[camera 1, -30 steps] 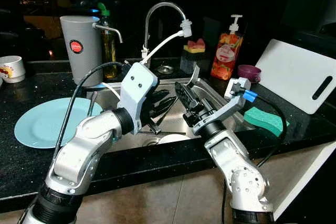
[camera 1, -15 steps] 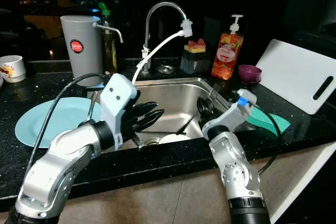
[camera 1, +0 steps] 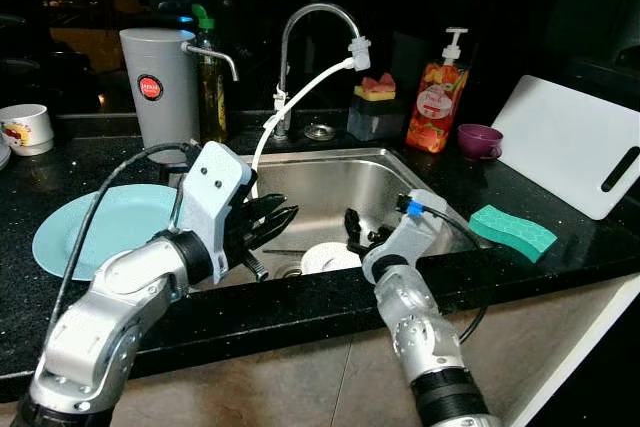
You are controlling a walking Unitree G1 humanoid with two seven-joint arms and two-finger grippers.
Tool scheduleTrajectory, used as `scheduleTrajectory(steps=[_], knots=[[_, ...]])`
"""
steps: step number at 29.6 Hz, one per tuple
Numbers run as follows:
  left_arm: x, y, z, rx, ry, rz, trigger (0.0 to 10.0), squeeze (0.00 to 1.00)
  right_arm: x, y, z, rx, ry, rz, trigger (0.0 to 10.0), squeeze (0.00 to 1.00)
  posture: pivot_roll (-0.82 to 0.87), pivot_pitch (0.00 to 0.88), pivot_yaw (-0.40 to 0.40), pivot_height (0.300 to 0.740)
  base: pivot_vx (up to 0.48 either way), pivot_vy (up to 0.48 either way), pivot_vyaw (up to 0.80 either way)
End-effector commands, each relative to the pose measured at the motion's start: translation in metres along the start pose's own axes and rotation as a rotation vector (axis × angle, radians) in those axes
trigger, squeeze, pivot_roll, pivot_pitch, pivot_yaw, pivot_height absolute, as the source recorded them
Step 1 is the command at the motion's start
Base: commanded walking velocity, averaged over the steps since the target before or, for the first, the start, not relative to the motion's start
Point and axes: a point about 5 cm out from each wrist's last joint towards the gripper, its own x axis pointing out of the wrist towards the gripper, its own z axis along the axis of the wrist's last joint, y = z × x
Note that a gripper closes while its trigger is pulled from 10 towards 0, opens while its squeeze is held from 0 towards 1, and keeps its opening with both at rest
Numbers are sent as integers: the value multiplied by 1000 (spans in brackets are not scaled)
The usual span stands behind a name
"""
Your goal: Kitchen organization
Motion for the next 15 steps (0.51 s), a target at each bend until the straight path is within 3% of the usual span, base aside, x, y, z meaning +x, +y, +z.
scheduleTrajectory(steps=[1,2,5,11,15], knots=[[7,3,-4,-6,24,51,10000,0,-4,2,8,-21,-52,19,10000,0,176,39,-99,740,0,0,0],[7,3,-4,-6,24,51,10000,0,-4,2,8,-21,-52,19,10000,0,176,39,-99,740,0,0,0],[18,13,-12,-19,62,195,10000,0,-10,11,25,-26,-134,60,10000,0,160,43,-94,740,0,0,0],[25,22,-14,-51,73,309,10000,0,-16,25,45,-38,-219,116,10000,0,148,49,-89,740,0,0,0],[28,29,-12,-91,61,398,10000,0,-24,44,67,-78,-312,202,10000,0,139,52,-82,740,0,0,0]])
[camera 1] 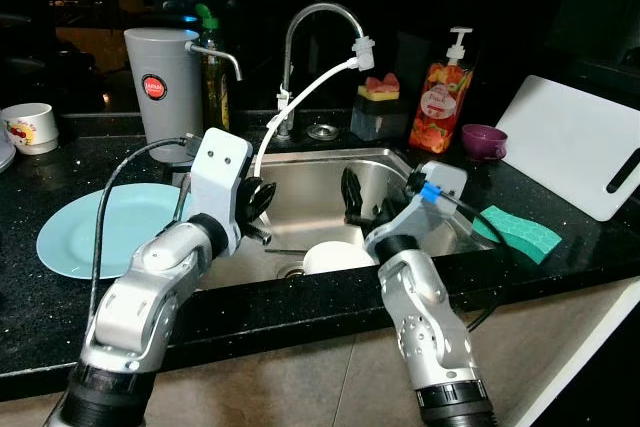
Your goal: Kitchen organization
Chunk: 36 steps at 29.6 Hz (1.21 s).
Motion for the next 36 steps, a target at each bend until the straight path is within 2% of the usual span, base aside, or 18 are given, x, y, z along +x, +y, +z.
scheduleTrajectory(steps=[1,3,12,19,23,36], knots=[[3,4,0,-10,12,41,10000,0,1,9,10,-21,-37,47,10000,0,139,52,-82,740,0,0,0],[6,2,-4,5,29,100,10000,0,1,10,17,-16,-54,42,10000,0,137,58,-82,740,0,0,0],[6,-3,-7,61,39,123,10000,0,0,3,22,-31,-52,11,10000,0,144,64,-88,740,0,0,0],[6,-2,-9,61,44,143,10000,0,0,1,26,-43,-56,6,10000,0,140,59,-85,740,0,0,0],[6,1,-11,99,56,167,10000,0,-1,1,26,-49,-44,-5,10000,0,134,74,-96,740,0,0,0],[5,7,-9,139,49,190,10000,0,-2,-1,27,-59,-39,-5,10000,0,135,55,-88,740,0,0,0]])
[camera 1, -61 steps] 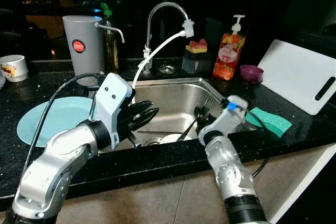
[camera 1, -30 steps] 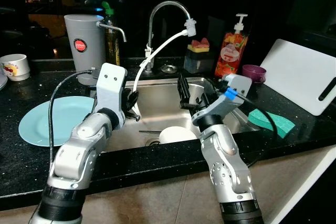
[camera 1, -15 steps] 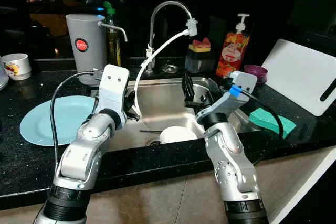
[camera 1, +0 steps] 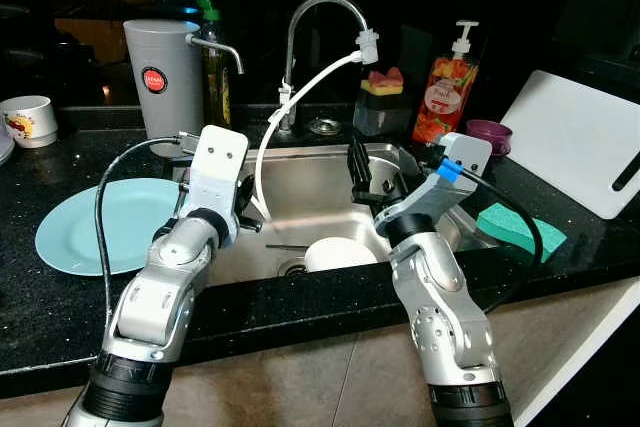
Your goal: Kitchen organization
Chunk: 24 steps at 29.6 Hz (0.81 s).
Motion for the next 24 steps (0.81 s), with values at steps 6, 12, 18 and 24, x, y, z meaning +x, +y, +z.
scheduleTrajectory(steps=[6,12,18,24], knots=[[-1,1,-3,26,6,5,10000,0,1,-4,8,-10,-24,-20,10000,0,138,72,-104,740,0,0,0],[-1,10,-6,55,9,34,10000,0,0,-1,7,-29,-20,7,10000,0,132,54,-93,740,0,0,0],[5,33,-6,107,27,108,10000,0,-1,-3,8,-40,-19,-5,10000,0,115,41,-82,740,0,0,0],[9,51,-5,78,42,155,10000,0,-3,-6,8,-49,-19,-17,10000,0,105,39,-74,740,0,0,0]])
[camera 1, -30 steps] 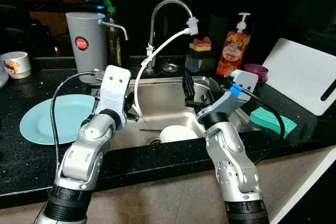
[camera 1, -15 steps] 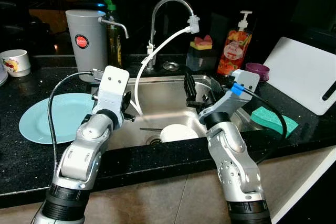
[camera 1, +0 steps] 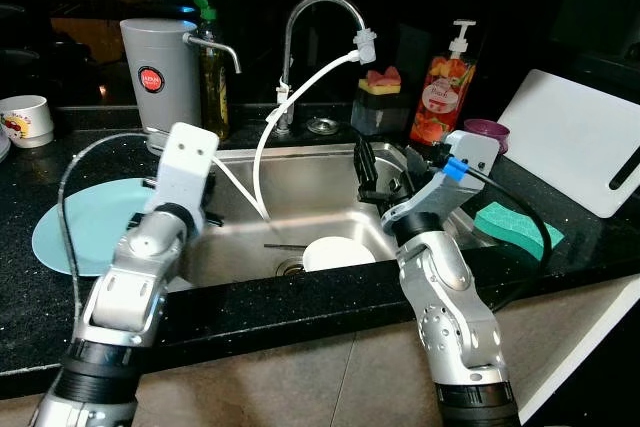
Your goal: Kitchen organization
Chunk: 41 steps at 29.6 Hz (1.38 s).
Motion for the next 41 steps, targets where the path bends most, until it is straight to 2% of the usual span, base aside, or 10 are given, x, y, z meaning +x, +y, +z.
scheduleTrajectory(steps=[1,2,3,6,12,41], knots=[[2,5,0,-5,0,8,10000,0,-3,-3,1,-17,4,-11,10000,0,105,39,-74,740,0,0,0],[2,5,0,-5,0,8,10000,0,-3,-3,1,-17,4,-11,10000,0,105,39,-74,740,0,0,0],[1,4,0,-5,2,2,10000,63,-4,-4,0,-18,4,-11,10000,0,108,33,-65,740,0,0,0],[0,-8,-1,22,-4,-37,10000,27,-5,-6,-1,-15,7,-28,10000,0,109,43,-72,740,0,0,0],[0,-19,0,19,-11,-61,10000,0,-5,-3,-1,-16,6,-12,10000,0,109,35,-69,740,0,0,0],[4,-18,-1,26,-7,-57,10000,0,-4,-5,-1,-15,9,-24,10000,0,118,47,-74,740,0,0,0]])
